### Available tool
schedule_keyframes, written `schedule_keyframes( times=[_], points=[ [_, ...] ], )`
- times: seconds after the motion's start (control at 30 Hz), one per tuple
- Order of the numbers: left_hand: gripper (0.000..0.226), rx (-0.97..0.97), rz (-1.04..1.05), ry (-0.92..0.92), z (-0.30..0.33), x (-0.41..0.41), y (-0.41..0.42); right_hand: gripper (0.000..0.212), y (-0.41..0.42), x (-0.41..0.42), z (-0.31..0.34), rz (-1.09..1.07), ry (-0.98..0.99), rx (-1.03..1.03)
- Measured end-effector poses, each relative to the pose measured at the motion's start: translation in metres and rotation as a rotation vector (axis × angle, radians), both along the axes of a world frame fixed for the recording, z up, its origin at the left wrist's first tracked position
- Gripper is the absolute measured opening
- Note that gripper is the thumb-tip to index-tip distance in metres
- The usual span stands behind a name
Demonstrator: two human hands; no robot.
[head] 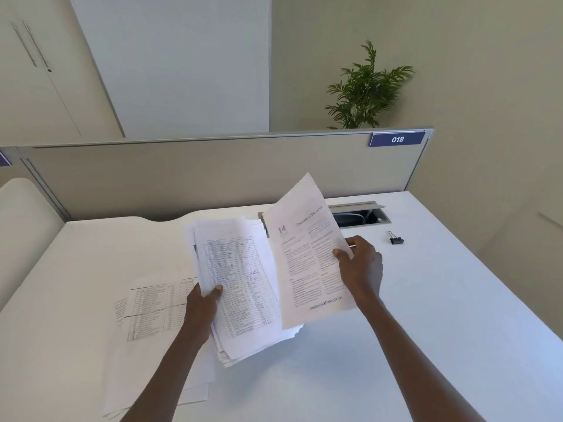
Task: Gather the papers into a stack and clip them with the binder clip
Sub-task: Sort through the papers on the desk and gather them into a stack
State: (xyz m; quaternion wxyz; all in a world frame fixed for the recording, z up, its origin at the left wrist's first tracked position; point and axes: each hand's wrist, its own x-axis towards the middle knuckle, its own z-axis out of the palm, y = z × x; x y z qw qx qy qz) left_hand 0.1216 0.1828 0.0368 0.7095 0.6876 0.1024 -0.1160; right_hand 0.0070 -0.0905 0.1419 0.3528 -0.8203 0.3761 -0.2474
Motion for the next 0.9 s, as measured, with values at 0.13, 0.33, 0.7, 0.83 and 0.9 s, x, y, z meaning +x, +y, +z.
schedule_keyframes(
  times=[0.13,0.33,0.7,0.83,0.9],
  points=[
    [0.025,-0.039,-0.063,0.033,0.004,-0.004,-0.009,0.016,0.000,0.003,0.001,0.104,-0.072,0.262],
    [0.025,-0.147,-0.263,0.044,0.025,-0.021,-0.031,0.015,0.001,0.003,-0.013,0.188,-0.061,0.475],
    [0.023,-0.252,-0.314,0.071,0.047,-0.036,-0.048,0.046,-0.004,0.001,-0.034,0.222,0.043,0.218],
    [0.023,-0.272,-0.326,0.073,0.050,-0.038,-0.052,0.072,-0.013,-0.001,-0.027,0.313,-0.004,0.633],
    [0.022,-0.265,-0.342,0.066,0.053,-0.041,-0.057,0.059,-0.017,-0.002,-0.026,0.395,-0.043,0.788]
  ],
)
